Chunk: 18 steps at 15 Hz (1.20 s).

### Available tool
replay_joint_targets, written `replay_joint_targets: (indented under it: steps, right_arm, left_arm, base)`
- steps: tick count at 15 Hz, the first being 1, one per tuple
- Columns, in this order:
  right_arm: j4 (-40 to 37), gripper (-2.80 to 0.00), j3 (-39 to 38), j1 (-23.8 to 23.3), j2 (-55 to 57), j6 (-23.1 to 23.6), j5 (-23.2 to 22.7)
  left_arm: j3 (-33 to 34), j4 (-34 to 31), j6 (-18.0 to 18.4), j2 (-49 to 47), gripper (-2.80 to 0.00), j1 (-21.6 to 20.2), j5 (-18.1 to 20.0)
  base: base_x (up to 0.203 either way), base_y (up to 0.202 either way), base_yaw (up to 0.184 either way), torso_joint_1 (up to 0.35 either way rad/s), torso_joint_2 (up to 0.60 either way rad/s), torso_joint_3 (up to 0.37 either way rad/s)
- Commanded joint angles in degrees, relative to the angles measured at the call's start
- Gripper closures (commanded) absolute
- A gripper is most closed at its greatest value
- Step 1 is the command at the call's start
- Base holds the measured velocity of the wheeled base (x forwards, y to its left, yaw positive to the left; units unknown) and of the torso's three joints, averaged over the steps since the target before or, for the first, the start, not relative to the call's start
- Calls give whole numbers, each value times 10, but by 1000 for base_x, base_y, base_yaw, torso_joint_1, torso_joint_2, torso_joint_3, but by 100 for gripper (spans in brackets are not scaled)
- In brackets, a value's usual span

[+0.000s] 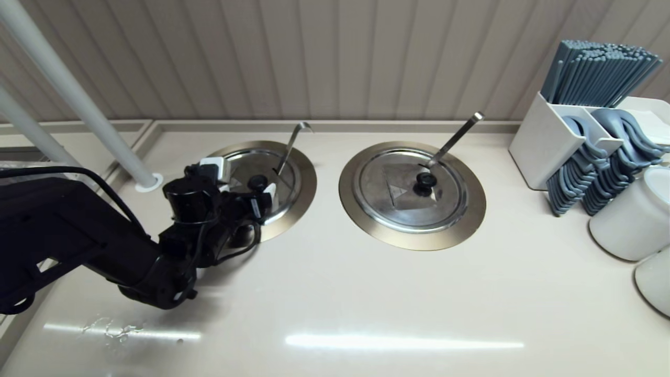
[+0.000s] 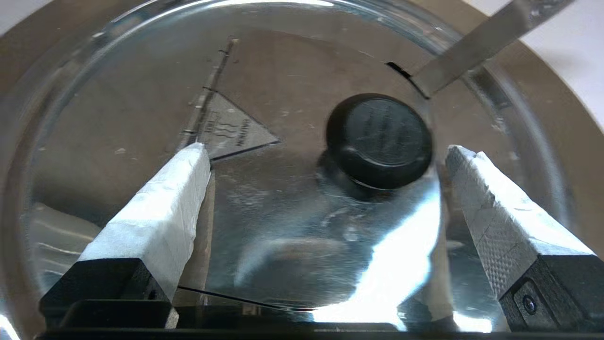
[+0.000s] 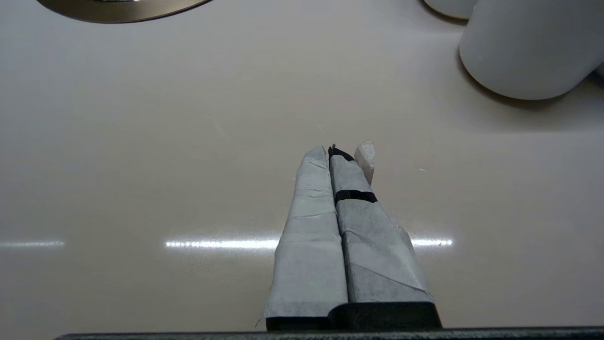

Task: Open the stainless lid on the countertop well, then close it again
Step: Open the lid

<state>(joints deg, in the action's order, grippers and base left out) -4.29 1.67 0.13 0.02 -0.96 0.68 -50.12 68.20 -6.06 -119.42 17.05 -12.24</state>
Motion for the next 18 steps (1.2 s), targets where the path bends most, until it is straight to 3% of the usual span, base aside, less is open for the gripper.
replay_joint_targets:
  steps: [1, 18]
  right_arm:
    - [0, 0, 0, 0, 1, 0, 0]
    - [0, 0, 0, 0, 1, 0, 0]
  left_arm:
    - [1, 2, -1, -14, -280, 1, -2]
    - [6, 4, 0, 3, -280, -2, -24]
  base:
    - [0, 0, 0, 0, 0, 0]
    - [0, 0, 0, 0, 0, 0]
